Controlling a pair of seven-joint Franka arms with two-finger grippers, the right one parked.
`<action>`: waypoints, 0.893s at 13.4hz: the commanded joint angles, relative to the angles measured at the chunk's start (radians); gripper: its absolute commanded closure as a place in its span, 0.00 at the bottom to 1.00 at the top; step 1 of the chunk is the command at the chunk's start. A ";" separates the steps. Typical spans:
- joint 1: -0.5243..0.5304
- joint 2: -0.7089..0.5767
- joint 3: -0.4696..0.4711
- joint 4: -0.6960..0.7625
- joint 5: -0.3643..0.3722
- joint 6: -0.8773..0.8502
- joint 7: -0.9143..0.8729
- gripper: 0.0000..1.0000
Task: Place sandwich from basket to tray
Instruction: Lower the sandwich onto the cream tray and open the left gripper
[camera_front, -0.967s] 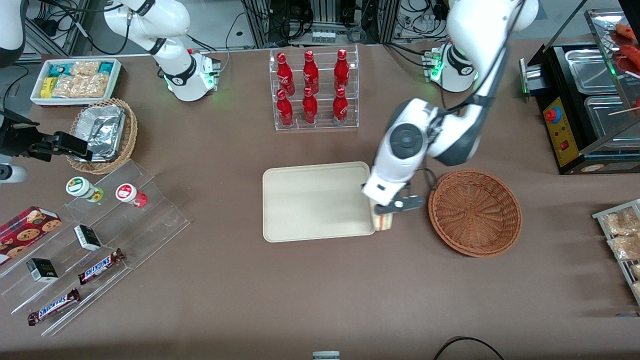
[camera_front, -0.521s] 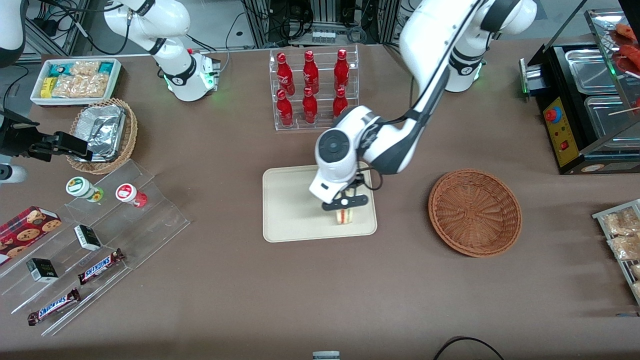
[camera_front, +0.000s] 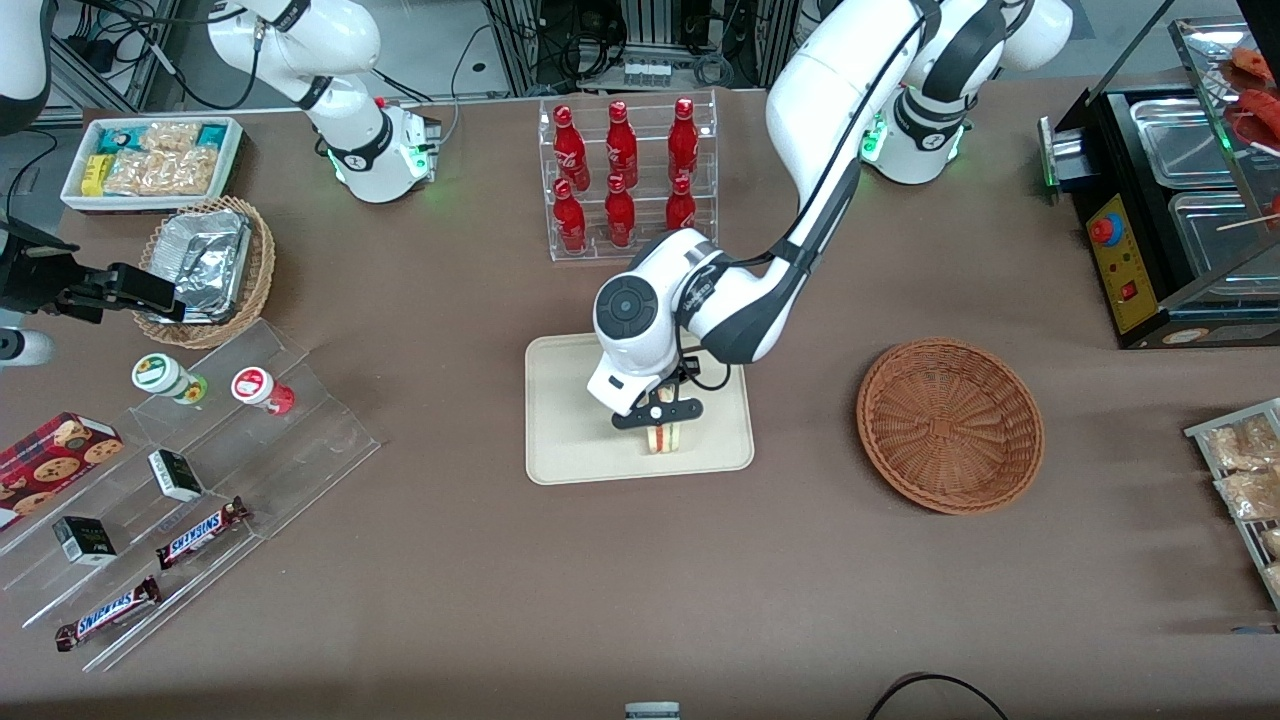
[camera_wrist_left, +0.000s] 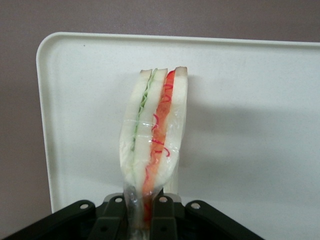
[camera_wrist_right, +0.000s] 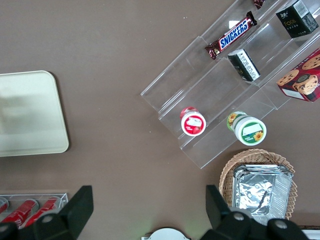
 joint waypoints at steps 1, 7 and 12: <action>-0.014 0.039 0.008 0.054 0.000 -0.023 -0.050 1.00; -0.014 0.045 0.001 0.051 -0.002 -0.002 -0.080 0.00; -0.007 -0.019 0.001 0.054 -0.002 -0.034 -0.066 0.00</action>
